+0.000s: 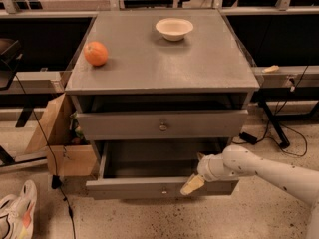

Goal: Close middle drawer

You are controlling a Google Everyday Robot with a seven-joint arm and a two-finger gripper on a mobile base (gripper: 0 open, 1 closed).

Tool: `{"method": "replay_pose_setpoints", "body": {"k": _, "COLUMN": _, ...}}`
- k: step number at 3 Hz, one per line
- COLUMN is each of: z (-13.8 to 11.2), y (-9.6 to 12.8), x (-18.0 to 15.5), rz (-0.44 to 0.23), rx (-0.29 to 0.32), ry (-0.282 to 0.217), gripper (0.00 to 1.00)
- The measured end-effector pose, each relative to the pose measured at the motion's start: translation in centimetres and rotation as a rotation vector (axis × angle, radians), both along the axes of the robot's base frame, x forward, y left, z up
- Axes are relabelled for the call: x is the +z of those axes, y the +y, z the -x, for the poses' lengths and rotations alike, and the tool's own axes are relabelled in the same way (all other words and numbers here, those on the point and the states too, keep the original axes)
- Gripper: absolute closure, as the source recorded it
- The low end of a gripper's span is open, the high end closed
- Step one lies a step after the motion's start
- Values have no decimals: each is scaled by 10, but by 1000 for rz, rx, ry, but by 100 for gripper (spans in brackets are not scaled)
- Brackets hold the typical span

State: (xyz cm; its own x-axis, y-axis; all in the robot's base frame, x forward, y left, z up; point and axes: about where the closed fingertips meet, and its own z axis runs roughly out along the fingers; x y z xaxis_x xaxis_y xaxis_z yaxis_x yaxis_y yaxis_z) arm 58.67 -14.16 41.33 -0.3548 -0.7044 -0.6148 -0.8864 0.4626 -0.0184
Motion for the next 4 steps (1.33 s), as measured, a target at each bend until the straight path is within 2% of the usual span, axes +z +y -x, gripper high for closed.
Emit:
{"method": "replay_pose_setpoints", "body": {"k": 1, "z": -5, "y": -1, "x": -1, "rz": 23, "rx": 10, "ry": 6, "gripper": 19}}
{"method": "replay_pose_setpoints", "body": {"k": 4, "z": 4, "y": -1, "x": 1, "rz": 24, "rx": 11, "ry": 7, "gripper": 89}}
